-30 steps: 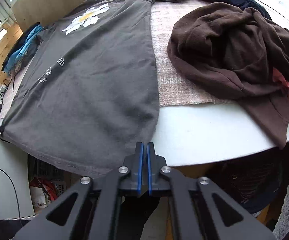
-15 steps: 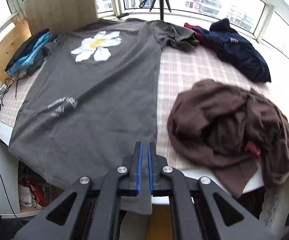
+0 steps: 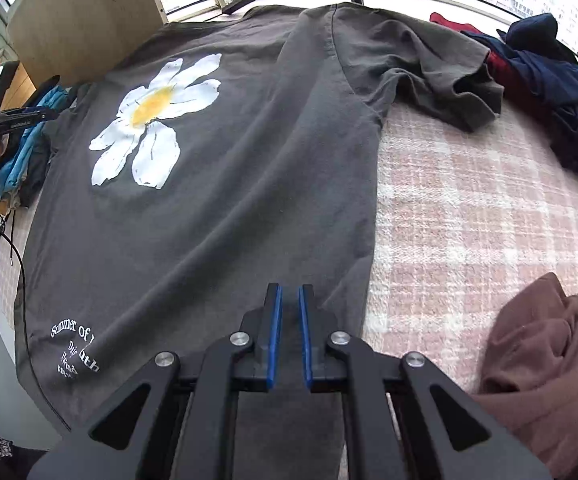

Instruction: Fold clothes

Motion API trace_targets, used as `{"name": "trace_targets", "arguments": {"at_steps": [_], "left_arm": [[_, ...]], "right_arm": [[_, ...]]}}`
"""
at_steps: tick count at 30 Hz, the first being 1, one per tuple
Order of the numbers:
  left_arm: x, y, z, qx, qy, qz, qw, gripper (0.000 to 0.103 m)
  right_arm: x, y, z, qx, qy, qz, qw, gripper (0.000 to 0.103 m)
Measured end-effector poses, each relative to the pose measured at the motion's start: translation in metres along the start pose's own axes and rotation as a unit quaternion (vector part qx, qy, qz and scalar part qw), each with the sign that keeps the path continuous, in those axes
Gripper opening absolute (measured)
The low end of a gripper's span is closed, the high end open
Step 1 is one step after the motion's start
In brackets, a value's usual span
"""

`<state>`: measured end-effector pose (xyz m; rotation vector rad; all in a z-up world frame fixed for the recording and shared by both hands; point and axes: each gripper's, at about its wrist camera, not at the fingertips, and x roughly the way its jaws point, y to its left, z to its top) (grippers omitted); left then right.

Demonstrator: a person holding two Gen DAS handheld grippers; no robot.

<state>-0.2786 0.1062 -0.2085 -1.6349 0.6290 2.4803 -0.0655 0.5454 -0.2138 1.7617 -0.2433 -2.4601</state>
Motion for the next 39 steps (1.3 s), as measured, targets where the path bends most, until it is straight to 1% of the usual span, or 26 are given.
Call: {"name": "trace_targets", "arguments": {"at_steps": [2, 3, 4, 5, 6, 7, 8, 11, 12, 13, 14, 15, 17, 18, 19, 21, 22, 23, 25, 27, 29, 30, 32, 33, 36, 39], "left_arm": [[0.019, 0.004, 0.004, 0.000, 0.022, -0.002, 0.9997, 0.042], [0.023, 0.006, 0.004, 0.001, 0.027, -0.003, 0.9996, 0.037], [0.026, 0.007, 0.003, 0.001, 0.032, -0.005, 0.9995, 0.021], [0.030, 0.009, 0.002, 0.002, 0.036, -0.007, 0.9993, 0.010], [0.033, 0.011, 0.001, 0.002, 0.041, -0.008, 0.9991, 0.003], [0.036, 0.014, 0.000, 0.002, 0.043, -0.004, 0.9990, 0.003], [0.035, 0.018, -0.001, 0.000, 0.040, 0.014, 0.9991, 0.003], [0.037, 0.029, -0.006, -0.021, 0.024, 0.039, 0.9987, 0.003], [0.038, 0.031, -0.007, -0.020, 0.023, 0.046, 0.9985, 0.004], [0.042, 0.026, -0.008, 0.002, 0.033, 0.051, 0.9981, 0.007], [0.044, 0.023, -0.009, 0.021, 0.040, 0.062, 0.9971, 0.008], [0.042, 0.022, -0.009, 0.028, 0.036, 0.068, 0.9966, 0.009], [0.027, 0.028, -0.006, 0.015, 0.016, 0.071, 0.9972, 0.017], [0.017, 0.027, -0.002, 0.016, -0.001, 0.064, 0.9978, 0.024], [0.007, 0.027, 0.001, 0.016, -0.017, 0.057, 0.9981, 0.027], [-0.010, 0.026, 0.009, 0.018, -0.048, 0.041, 0.9979, 0.032], [-0.010, 0.021, 0.016, 0.027, -0.053, 0.028, 0.9978, 0.038], [-0.009, 0.016, 0.023, 0.036, -0.059, 0.015, 0.9975, 0.040], [0.001, 0.009, 0.039, 0.042, -0.058, -0.004, 0.9974, 0.041], [0.017, 0.003, 0.053, 0.039, -0.052, -0.013, 0.9978, 0.041], [0.032, -0.002, 0.064, 0.039, -0.044, -0.029, 0.9978, 0.040], [0.037, -0.007, 0.067, 0.042, -0.042, -0.036, 0.9976, 0.040], [0.040, -0.018, 0.069, 0.055, -0.043, -0.031, 0.9971, 0.040], [0.036, -0.025, 0.069, 0.064, -0.052, -0.036, 0.9959, 0.039], [0.018, -0.054, 0.069, 0.096, -0.082, -0.075, 0.9892, 0.039], [0.014, -0.093, 0.073, 0.141, -0.091, -0.102, 0.9805, 0.040]], "right_arm": [[0.000, -0.006, 0.003, 0.010, -0.002, 0.012, 1.000, 0.010], [0.001, -0.008, 0.004, 0.014, 0.000, 0.016, 1.000, 0.010], [0.001, -0.010, 0.005, 0.018, 0.000, 0.020, 1.000, 0.010], [0.002, -0.012, 0.006, 0.021, 0.001, 0.025, 0.999, 0.010], [0.002, -0.013, 0.007, 0.024, 0.001, 0.028, 0.999, 0.010], [0.002, -0.013, 0.007, 0.023, 0.000, 0.028, 0.999, 0.010], [0.003, -0.012, 0.007, 0.019, -0.001, 0.026, 0.999, 0.010], [0.004, -0.011, 0.007, 0.011, -0.004, 0.021, 1.000, 0.010], [0.005, -0.011, 0.008, 0.010, -0.003, 0.019, 1.000, 0.010], [0.006, -0.012, 0.009, 0.009, 0.000, 0.018, 1.000, 0.010], [0.006, -0.012, 0.011, 0.008, 0.003, 0.016, 1.000, 0.010], [0.007, -0.012, 0.013, 0.011, 0.008, 0.015, 1.000, 0.010], [0.007, -0.015, 0.019, 0.018, 0.025, 0.013, 0.999, 0.010], [0.004, -0.016, 0.025, 0.016, 0.024, 0.013, 1.000, 0.010], [-0.003, -0.019, 0.033, 0.011, 0.009, 0.014, 1.000, 0.010], [-0.004, -0.021, 0.046, 0.007, -0.004, 0.012, 1.000, 0.017], [-0.002, -0.022, 0.052, 0.007, -0.007, 0.010, 1.000, 0.030], [0.000, -0.023, 0.058, 0.006, -0.010, 0.009, 1.000, 0.035], [0.003, -0.024, 0.070, 0.005, -0.017, 0.006, 1.000, 0.035], [0.007, -0.026, 0.082, 0.003, -0.023, 0.003, 1.000, 0.035], [0.011, -0.028, 0.094, 0.002, -0.029, 0.000, 1.000, 0.030], [0.012, -0.028, 0.100, 0.001, -0.033, -0.002, 0.999, 0.030], [0.016, -0.030, 0.112, 0.000, -0.039, -0.005, 0.999, 0.030], [0.018, -0.031, 0.116, 0.000, -0.040, -0.005, 0.999, 0.030], [0.020, -0.032, 0.119, 0.003, -0.037, 0.000, 0.999, 0.030], [0.023, -0.033, 0.122, 0.006, -0.033, 0.005, 0.999, 0.030]]}}
